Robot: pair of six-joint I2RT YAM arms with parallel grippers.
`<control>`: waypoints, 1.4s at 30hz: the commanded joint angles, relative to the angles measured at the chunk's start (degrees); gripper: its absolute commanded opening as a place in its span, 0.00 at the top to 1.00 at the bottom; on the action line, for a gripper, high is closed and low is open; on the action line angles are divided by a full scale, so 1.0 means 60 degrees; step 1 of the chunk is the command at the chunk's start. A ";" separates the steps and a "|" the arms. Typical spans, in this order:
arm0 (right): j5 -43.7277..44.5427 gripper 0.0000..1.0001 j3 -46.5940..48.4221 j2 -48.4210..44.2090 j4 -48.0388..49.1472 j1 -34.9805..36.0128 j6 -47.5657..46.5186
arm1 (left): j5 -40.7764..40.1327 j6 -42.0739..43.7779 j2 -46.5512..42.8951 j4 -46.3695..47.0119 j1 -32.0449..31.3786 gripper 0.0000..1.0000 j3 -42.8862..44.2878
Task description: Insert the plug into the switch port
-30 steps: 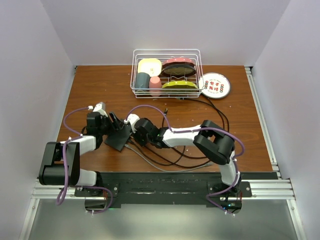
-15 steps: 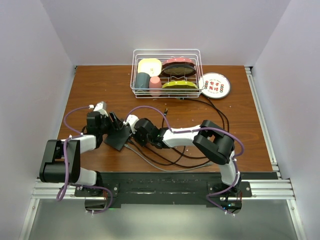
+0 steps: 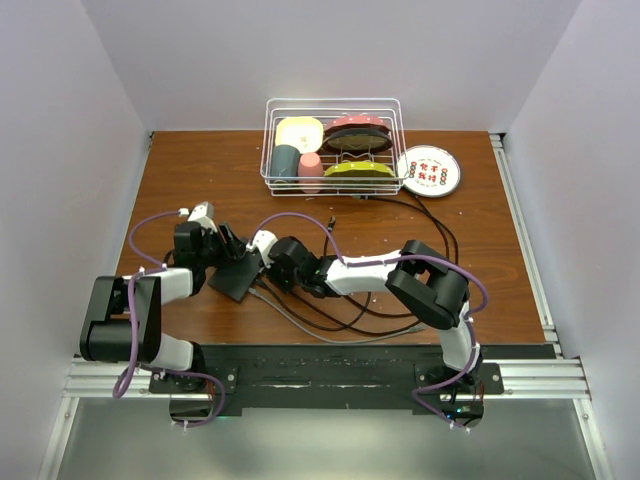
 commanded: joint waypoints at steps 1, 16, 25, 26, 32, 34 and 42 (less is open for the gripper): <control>-0.0020 1.00 0.0443 -0.0369 0.1398 -0.0095 -0.0116 | 0.1181 -0.0154 0.0290 -0.0315 -0.0358 0.43 0.0092; -0.0533 1.00 0.1220 -0.0120 0.1456 -0.0417 -0.0130 | 0.1576 -0.0168 0.0671 -0.0212 -0.0431 0.58 0.0209; -0.1207 1.00 0.1600 0.0246 0.1529 -0.0461 -0.0438 | 0.1840 -0.0066 0.0920 -0.0168 -0.0636 0.59 0.0356; -0.1236 1.00 0.1688 0.0305 0.1530 -0.0475 -0.0453 | 0.1855 -0.0066 0.0935 -0.0168 -0.0650 0.59 0.0371; -0.1163 1.00 0.2098 0.0539 0.1662 -0.0519 -0.0423 | 0.1987 -0.0037 0.1082 -0.0168 -0.0782 0.62 0.0415; -0.1061 1.00 0.2172 0.0569 0.1720 -0.0519 -0.0409 | 0.2001 -0.0051 0.1154 -0.0197 -0.0797 0.65 0.0429; -0.0958 1.00 0.2289 0.0525 0.1984 -0.0549 -0.0292 | 0.2426 -0.0051 0.1871 -0.0300 -0.0841 0.73 0.0678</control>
